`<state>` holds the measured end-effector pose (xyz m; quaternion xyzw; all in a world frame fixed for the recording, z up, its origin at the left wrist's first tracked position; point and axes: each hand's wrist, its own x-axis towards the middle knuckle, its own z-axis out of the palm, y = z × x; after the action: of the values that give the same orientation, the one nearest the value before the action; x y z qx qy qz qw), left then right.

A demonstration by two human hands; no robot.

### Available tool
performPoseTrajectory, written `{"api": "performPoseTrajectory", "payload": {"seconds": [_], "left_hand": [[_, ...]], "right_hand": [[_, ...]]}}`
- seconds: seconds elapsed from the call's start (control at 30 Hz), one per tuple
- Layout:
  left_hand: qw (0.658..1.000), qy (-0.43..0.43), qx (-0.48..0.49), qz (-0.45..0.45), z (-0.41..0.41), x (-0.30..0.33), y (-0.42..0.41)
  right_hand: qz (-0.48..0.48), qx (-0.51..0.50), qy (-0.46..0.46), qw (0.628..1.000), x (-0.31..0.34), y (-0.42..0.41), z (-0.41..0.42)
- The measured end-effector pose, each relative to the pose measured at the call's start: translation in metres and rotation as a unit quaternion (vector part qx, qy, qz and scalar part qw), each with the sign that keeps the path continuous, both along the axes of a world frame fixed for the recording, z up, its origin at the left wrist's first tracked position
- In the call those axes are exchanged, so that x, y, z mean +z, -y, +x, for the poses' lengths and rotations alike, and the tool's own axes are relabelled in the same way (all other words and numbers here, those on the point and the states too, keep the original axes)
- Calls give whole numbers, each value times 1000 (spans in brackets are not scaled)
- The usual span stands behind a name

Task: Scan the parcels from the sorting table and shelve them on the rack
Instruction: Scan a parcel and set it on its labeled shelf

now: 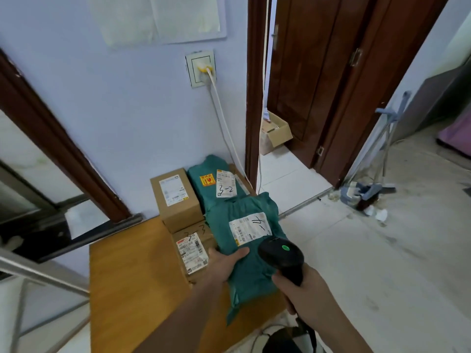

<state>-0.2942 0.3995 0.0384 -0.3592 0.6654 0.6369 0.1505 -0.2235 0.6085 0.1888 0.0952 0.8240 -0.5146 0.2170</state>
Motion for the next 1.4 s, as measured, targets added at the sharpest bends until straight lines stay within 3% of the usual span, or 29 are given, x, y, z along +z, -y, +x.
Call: {"api": "performPoseTrajectory", "payload": {"seconds": [0.13, 0.23, 0.4, 0.57, 0.7, 0.83, 0.9, 0.97, 1.07, 1.17, 1.4], "left_hand": [[999, -21, -31, -17, 4, 2, 20], [991, -7, -124, -43, -2, 24, 41], [946, 37, -305, -107, -48, 59, 76], [917, 61, -375, -126, -80, 70, 93], [928, 45, -346, -131, -77, 58, 91], [938, -6, -248, -242, -54, 41, 92], [927, 1, -198, -319, -33, 35, 87], [935, 21, -107, -338, -12, 33, 76], [969, 93, 79, -214, 8, 16, 61], [965, 136, 226, -15, 17, -2, 56], [905, 99, 262, 320, 39, 6, 34]], "right_hand": [[10, 29, -24, 999, -3, 2, -1], [-5, 30, -15, 999, -1, 6, 0], [-19, 54, -5, 998, -5, 6, 4], [-3, 55, -3, 998, -8, 10, 6], [-2, 66, 3, 998, -12, 15, 6], [-15, 64, 15, 998, -16, 22, 4], [-21, 64, 20, 998, -16, 27, 3], [-23, 67, 19, 997, -15, 34, 2], [-13, 79, 19, 997, -15, 45, 0], [0, 85, 15, 996, -17, 52, -1], [6, 89, 19, 996, -16, 58, 3]]}}
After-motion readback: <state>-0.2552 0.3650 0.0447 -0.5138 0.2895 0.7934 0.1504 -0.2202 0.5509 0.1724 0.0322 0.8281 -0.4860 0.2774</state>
